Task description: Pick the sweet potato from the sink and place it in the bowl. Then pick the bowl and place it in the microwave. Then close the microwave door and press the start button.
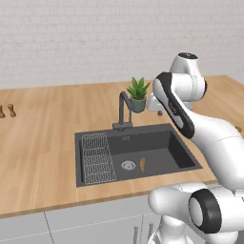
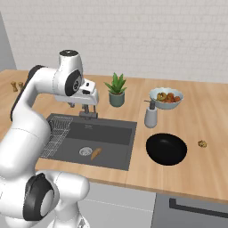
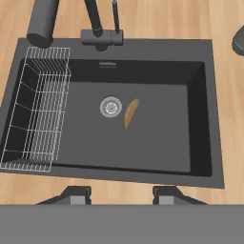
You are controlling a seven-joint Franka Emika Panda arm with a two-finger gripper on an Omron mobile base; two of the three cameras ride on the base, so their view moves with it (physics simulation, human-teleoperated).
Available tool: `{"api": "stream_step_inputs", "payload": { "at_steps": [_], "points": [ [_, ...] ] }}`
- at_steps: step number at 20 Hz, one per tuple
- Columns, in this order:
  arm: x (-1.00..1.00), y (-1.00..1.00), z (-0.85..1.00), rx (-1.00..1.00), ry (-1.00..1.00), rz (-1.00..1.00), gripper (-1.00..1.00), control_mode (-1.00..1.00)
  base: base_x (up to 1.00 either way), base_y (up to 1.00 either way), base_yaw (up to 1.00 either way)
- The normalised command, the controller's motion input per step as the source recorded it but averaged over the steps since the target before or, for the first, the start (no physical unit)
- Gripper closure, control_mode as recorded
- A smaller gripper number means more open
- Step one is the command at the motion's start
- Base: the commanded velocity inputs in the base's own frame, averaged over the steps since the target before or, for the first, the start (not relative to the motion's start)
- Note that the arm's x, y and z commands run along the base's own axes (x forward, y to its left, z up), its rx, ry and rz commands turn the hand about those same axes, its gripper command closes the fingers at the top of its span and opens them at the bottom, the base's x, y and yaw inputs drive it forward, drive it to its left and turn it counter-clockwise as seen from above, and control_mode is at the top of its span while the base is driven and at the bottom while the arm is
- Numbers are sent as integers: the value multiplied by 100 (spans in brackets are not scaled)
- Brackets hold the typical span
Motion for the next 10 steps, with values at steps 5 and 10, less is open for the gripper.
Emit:
{"api": "stream_step_inputs", "payload": {
  "at_steps": [5, 10],
  "points": [
    [-3, 1, 0, 0, -2, 0, -100, -100, 0, 0, 0],
    [0, 2, -29, 0, 4, 0, -100, -100, 0, 0, 0]
  ]
}}
